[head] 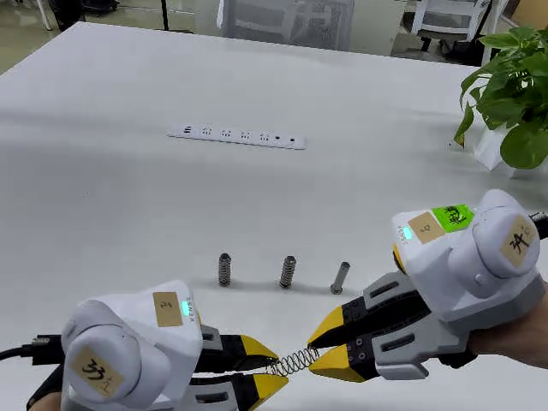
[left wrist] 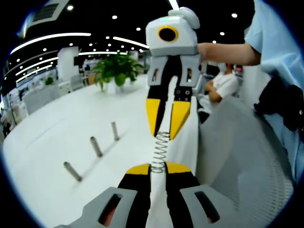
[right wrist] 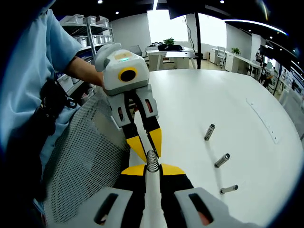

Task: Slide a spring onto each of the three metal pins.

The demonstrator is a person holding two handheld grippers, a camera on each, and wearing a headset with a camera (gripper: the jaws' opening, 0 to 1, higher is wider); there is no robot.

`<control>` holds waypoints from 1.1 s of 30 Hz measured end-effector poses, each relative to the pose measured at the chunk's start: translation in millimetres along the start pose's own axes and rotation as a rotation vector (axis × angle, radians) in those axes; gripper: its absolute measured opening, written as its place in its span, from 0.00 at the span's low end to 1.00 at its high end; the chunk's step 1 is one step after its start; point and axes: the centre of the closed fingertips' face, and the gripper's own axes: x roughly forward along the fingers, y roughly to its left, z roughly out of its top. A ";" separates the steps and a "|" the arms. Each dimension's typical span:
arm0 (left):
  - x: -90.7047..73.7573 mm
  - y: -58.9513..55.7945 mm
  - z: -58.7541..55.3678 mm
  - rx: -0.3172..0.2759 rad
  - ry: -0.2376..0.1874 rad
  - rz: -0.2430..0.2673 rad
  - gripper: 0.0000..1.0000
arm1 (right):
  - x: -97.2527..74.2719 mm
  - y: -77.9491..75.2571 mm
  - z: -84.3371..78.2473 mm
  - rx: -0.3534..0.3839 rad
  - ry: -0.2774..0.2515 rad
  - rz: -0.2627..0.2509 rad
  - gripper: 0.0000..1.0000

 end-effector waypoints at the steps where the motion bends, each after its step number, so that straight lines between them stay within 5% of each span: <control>1: 1.0 -0.8 -0.8 -0.001 0.004 -0.003 0.10 | 0.3 0.7 1.5 -0.010 0.002 -0.001 0.12; 11: 4.8 -3.8 -1.3 -0.004 0.013 -0.015 0.09 | 2.9 2.4 12.7 -0.060 0.008 -0.005 0.12; 22: 10.5 -5.0 -0.1 -0.026 0.007 -0.024 0.09 | -0.1 0.3 6.1 -0.077 0.033 -0.008 0.12; 24: 12.7 -6.8 0.7 -0.030 -0.001 -0.024 0.09 | -1.8 1.7 5.1 -0.076 0.033 0.004 0.19; 25: 13.6 -7.5 1.2 -0.033 -0.003 -0.025 0.09 | -1.9 2.3 4.4 -0.065 0.037 0.005 0.31; 27: 15.8 -9.3 2.7 -0.036 -0.010 -0.028 0.09 | -4.1 -0.5 0.7 -0.100 0.066 -0.001 0.37; 33: 21.2 -14.3 6.8 -0.036 -0.018 -0.041 0.09 | -5.5 -0.2 -10.7 -0.164 0.173 0.039 0.28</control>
